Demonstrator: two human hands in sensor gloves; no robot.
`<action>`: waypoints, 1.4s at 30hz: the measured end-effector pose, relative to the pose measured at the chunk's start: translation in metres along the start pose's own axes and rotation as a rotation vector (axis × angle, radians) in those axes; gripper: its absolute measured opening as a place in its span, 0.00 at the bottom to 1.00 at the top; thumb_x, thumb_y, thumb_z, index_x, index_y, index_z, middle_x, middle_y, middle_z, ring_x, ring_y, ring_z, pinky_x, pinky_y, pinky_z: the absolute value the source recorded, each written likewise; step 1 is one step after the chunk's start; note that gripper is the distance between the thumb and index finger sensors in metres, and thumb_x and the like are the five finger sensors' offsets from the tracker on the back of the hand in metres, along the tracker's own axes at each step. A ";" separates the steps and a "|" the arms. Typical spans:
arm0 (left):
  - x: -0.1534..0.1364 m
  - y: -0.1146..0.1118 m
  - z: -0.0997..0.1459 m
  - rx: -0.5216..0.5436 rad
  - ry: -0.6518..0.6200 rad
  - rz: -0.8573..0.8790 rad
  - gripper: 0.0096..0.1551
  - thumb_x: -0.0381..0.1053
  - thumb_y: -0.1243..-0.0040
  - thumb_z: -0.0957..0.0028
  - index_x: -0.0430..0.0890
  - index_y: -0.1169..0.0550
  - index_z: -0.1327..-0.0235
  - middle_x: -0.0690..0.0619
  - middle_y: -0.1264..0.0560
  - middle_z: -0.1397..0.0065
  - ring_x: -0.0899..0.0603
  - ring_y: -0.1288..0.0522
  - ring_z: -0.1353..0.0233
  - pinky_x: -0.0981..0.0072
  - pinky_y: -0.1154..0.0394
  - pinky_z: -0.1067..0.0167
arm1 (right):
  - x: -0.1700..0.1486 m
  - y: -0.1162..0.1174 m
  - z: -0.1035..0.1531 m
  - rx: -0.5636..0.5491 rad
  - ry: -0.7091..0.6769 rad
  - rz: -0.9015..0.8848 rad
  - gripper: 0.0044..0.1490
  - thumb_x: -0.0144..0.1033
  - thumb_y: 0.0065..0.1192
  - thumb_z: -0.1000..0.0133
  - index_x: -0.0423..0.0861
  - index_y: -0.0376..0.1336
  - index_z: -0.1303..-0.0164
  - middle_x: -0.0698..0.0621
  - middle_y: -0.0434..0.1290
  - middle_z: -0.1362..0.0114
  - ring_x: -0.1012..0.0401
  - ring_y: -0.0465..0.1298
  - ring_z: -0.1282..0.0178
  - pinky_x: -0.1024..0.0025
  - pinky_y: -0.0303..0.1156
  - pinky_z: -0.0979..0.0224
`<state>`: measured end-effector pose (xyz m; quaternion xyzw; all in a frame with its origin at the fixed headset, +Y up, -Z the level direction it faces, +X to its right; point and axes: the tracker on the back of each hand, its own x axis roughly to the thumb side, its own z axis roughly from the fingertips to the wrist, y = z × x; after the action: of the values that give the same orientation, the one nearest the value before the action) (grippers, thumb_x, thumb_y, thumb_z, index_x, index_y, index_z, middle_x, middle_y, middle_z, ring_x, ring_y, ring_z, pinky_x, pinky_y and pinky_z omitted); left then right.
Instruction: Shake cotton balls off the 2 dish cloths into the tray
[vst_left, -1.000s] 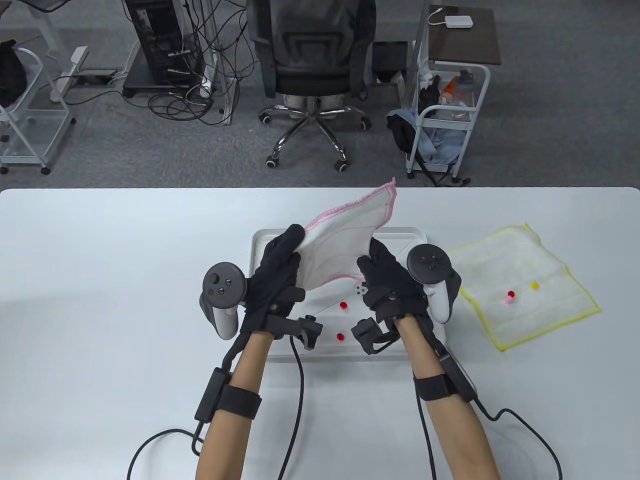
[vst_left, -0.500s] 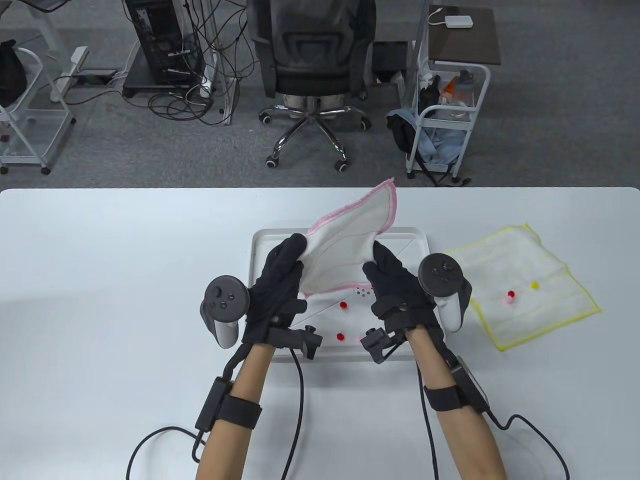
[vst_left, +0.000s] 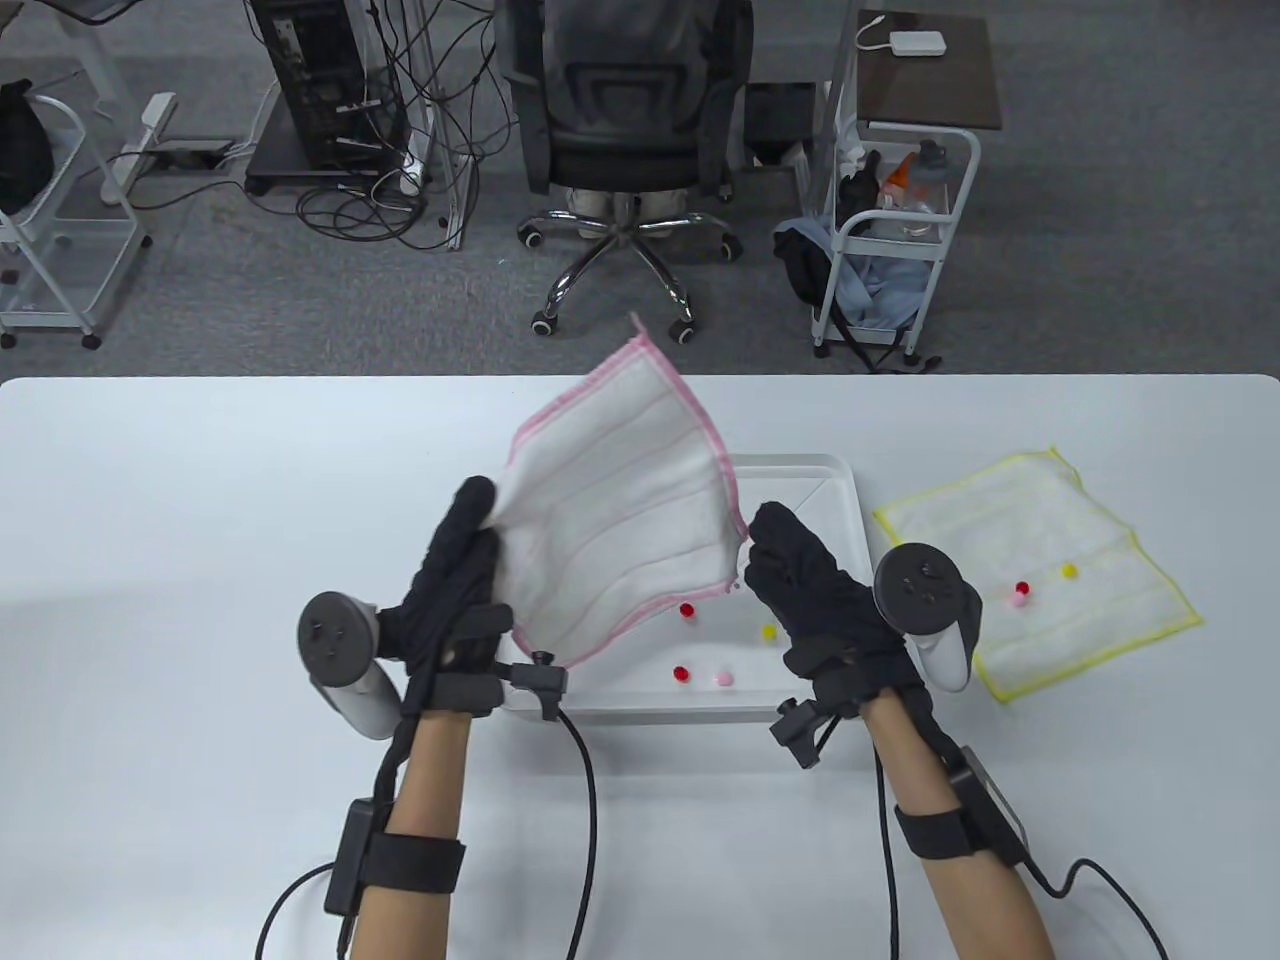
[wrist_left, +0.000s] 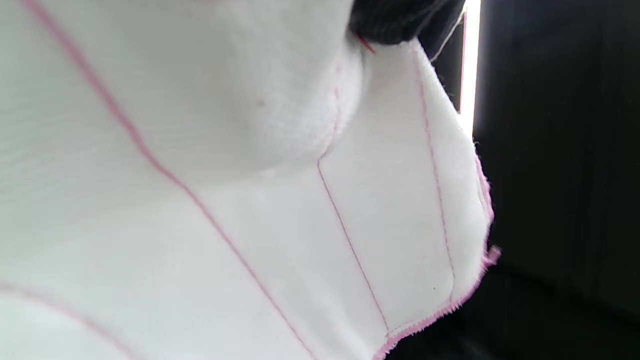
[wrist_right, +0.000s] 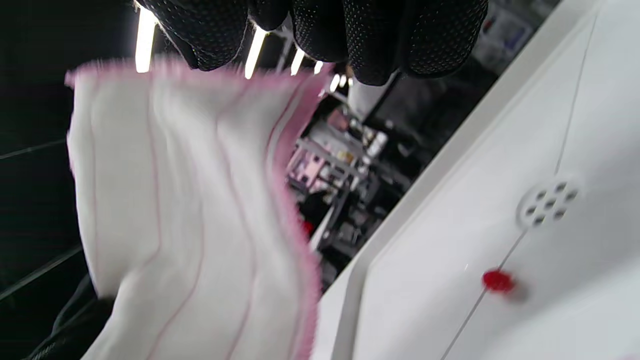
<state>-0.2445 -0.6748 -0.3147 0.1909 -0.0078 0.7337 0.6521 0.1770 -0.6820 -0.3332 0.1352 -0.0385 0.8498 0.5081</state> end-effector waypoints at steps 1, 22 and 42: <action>-0.002 0.021 0.001 0.074 0.028 0.043 0.25 0.45 0.47 0.39 0.63 0.31 0.29 0.49 0.30 0.25 0.46 0.21 0.34 0.70 0.15 0.41 | -0.002 -0.008 0.007 -0.012 0.002 0.031 0.40 0.42 0.57 0.39 0.48 0.46 0.20 0.44 0.53 0.16 0.43 0.61 0.22 0.46 0.64 0.25; -0.034 0.111 0.026 -0.006 0.319 -0.428 0.46 0.66 0.55 0.37 0.67 0.69 0.25 0.59 0.84 0.25 0.44 0.86 0.28 0.45 0.81 0.33 | -0.058 -0.078 0.090 -0.042 0.137 0.256 0.42 0.45 0.56 0.39 0.48 0.43 0.19 0.44 0.49 0.14 0.41 0.56 0.19 0.43 0.61 0.24; -0.035 -0.037 0.104 -0.702 0.037 -1.461 0.50 0.79 0.65 0.44 0.62 0.67 0.19 0.52 0.78 0.19 0.36 0.77 0.21 0.34 0.70 0.28 | -0.104 -0.138 0.118 -0.106 0.528 0.621 0.46 0.55 0.47 0.39 0.56 0.32 0.19 0.53 0.25 0.15 0.52 0.24 0.17 0.45 0.32 0.17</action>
<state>-0.1784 -0.7302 -0.2371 -0.0801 -0.1002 0.0804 0.9885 0.3667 -0.7282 -0.2581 -0.1317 0.0104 0.9651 0.2261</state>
